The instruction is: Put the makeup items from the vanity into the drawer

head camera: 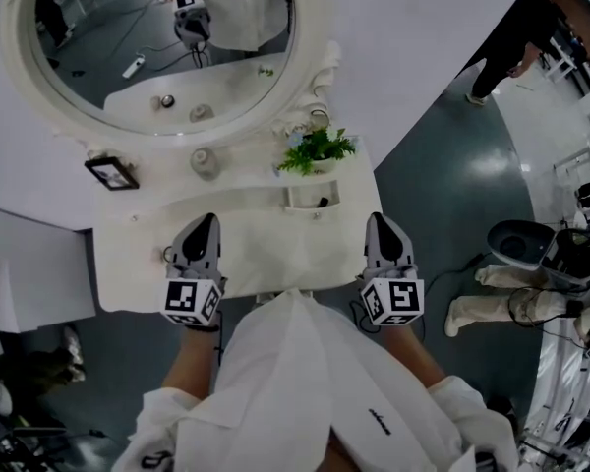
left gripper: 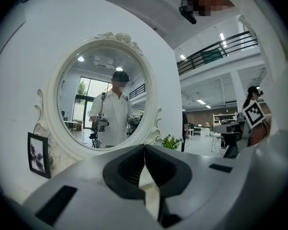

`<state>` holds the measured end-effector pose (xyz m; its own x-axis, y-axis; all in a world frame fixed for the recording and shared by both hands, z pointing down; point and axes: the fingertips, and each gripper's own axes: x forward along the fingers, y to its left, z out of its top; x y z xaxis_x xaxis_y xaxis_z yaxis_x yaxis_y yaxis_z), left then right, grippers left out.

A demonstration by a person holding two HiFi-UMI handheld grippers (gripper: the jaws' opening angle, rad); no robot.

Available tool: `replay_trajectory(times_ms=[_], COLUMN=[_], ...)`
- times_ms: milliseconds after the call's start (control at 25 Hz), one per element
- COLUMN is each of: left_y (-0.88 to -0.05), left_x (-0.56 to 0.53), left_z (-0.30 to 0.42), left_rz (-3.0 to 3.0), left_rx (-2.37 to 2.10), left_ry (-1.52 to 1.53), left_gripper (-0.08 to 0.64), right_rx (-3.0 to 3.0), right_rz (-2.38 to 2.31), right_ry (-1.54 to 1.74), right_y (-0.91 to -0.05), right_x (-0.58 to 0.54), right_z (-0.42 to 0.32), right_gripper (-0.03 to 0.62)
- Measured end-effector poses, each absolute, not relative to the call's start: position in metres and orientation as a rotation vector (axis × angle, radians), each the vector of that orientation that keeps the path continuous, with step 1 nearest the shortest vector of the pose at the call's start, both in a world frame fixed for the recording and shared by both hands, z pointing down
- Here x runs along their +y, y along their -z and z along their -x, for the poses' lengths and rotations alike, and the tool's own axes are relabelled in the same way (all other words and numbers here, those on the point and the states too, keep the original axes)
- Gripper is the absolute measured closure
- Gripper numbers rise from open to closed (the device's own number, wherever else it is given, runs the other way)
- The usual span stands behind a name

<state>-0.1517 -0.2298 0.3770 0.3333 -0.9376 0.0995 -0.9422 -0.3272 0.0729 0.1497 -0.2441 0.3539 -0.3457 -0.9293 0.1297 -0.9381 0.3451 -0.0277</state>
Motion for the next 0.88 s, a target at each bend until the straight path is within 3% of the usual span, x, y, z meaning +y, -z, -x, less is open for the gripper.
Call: replay_trajectory(times_ms=[880], left_y=[-0.379], left_x=[-0.231], left_z=[0.134], left_rz=[-2.465], left_rx=[-1.713], left_ry=[-0.058], left_gripper=[0.532], right_rx=[-2.494], right_rz=[-1.716], right_ry=[-0.164], right_y=[-0.358], right_x=[-0.24], right_z=[-0.152], right_gripper=[0.575])
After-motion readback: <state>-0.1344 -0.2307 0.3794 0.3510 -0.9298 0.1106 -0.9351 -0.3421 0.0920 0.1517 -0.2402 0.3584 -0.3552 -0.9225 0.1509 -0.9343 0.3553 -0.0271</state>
